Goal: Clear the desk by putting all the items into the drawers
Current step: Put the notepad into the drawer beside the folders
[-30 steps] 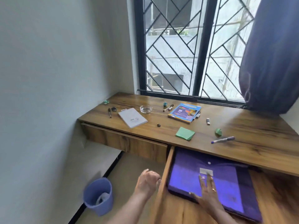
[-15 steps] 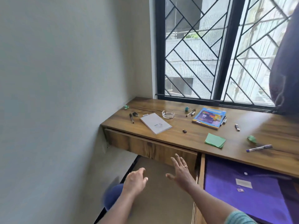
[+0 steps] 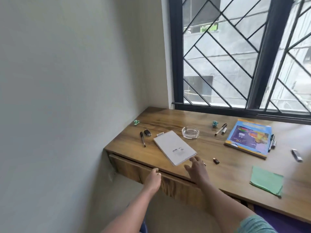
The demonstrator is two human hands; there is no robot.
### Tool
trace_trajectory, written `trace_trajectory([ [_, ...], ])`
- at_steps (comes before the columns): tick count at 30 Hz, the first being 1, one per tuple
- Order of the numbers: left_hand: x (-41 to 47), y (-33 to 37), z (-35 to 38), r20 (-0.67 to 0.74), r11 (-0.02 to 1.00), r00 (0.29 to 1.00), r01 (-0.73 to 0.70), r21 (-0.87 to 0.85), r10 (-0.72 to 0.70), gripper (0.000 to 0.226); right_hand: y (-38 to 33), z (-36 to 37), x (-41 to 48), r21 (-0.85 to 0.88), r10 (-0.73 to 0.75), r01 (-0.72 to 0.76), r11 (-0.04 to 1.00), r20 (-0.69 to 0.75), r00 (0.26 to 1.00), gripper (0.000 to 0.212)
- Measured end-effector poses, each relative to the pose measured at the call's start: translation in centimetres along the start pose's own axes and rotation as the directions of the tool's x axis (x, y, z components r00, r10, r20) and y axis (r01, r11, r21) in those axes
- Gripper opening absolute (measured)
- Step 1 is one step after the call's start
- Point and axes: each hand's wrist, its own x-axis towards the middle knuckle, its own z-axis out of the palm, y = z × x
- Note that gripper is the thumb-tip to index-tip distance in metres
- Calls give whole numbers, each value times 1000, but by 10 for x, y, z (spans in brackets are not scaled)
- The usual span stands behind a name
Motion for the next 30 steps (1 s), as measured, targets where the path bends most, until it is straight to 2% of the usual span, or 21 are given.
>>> trace_trajectory([
  [3,39,30,9,11,984,999,53,-170,-52,47,-2,7,50,-26,-8,9,1000,22,1000,49],
  [7,89,53,27,51,918,990,141,-371,-131,50,2,17,95,-108,64,-59,992,38,997,65],
  [9,101,58,37,60,874,984,176,-453,-167,44,6,23,106,-134,84,-86,987,-22,996,61],
  [11,105,63,49,32,844,987,153,-514,-160,39,5,27,108,-157,72,-87,984,-102,992,52],
  [13,101,68,60,18,845,990,130,-519,-141,43,3,29,106,-145,66,-89,985,-157,985,46],
  [15,94,73,69,8,864,989,133,-485,-148,37,3,29,100,-128,80,-105,986,-185,979,40],
  [23,57,65,75,-64,851,983,115,-513,-171,38,4,26,62,-43,275,-294,955,-250,929,31],
  [25,46,62,77,-86,833,974,131,-538,-208,38,5,26,50,-39,302,-320,947,-242,922,31],
  [28,30,50,76,-130,848,944,206,-489,-304,43,3,27,25,-74,315,-338,938,-219,924,29],
  [30,20,38,76,-100,827,931,258,-500,-351,42,3,30,7,-97,281,-306,947,-205,937,28],
])
